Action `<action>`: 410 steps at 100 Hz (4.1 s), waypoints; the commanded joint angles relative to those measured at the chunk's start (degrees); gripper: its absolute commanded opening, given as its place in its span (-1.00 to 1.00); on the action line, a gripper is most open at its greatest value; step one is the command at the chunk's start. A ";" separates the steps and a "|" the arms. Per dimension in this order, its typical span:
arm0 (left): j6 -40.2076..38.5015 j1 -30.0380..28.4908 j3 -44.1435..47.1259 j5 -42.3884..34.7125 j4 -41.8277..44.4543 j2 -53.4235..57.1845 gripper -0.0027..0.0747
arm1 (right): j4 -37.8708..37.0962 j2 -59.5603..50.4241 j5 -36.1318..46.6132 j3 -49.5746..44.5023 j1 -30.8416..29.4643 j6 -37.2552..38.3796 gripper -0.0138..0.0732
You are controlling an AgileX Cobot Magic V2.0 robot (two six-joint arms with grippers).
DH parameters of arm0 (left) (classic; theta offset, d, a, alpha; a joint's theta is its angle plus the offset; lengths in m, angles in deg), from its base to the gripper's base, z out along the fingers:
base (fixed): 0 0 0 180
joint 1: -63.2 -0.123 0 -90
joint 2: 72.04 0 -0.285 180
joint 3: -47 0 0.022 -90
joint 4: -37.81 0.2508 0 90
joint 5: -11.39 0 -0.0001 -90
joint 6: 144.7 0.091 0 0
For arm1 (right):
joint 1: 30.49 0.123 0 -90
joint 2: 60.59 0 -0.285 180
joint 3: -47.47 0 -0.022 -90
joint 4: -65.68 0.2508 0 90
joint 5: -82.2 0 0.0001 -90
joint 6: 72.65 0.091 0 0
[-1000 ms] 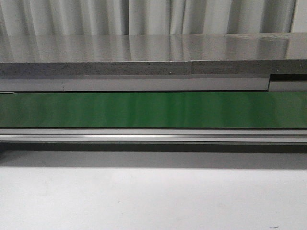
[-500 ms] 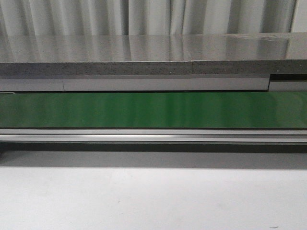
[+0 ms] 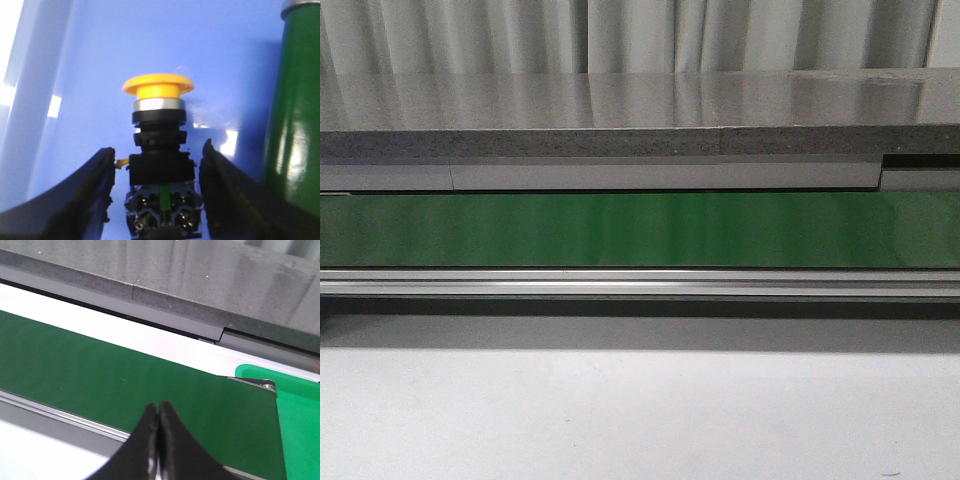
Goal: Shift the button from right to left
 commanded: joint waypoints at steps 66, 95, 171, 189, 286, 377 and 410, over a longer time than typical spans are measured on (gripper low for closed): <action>-0.63 0.36 -1.95 -3.64 -0.30 10.05 0.15 | 1.20 0.12 3.25 1.44 0.16 -0.49 -0.84; -0.63 4.34 -1.95 -4.09 -3.78 23.28 0.15 | 1.20 0.12 3.12 1.44 0.16 -0.49 -0.84; -0.63 19.39 20.89 -8.30 -9.17 56.03 0.14 | 1.20 0.12 3.12 1.44 0.16 -0.49 -0.84; -0.63 19.39 26.92 -9.85 -9.29 62.65 0.07 | 1.20 0.12 3.12 1.44 0.16 -0.49 -0.84; -0.63 19.39 29.41 -11.87 -9.18 66.40 -0.92 | 1.20 0.12 3.12 1.44 0.16 -0.49 -0.84; -1.67 19.39 41.27 -30.01 -7.01 75.07 -0.92 | 1.20 0.12 3.12 1.44 0.16 -0.49 -0.84; -4.60 19.39 53.88 -30.01 -6.21 89.36 -0.92 | 1.20 0.12 3.12 1.44 0.16 -0.49 -0.84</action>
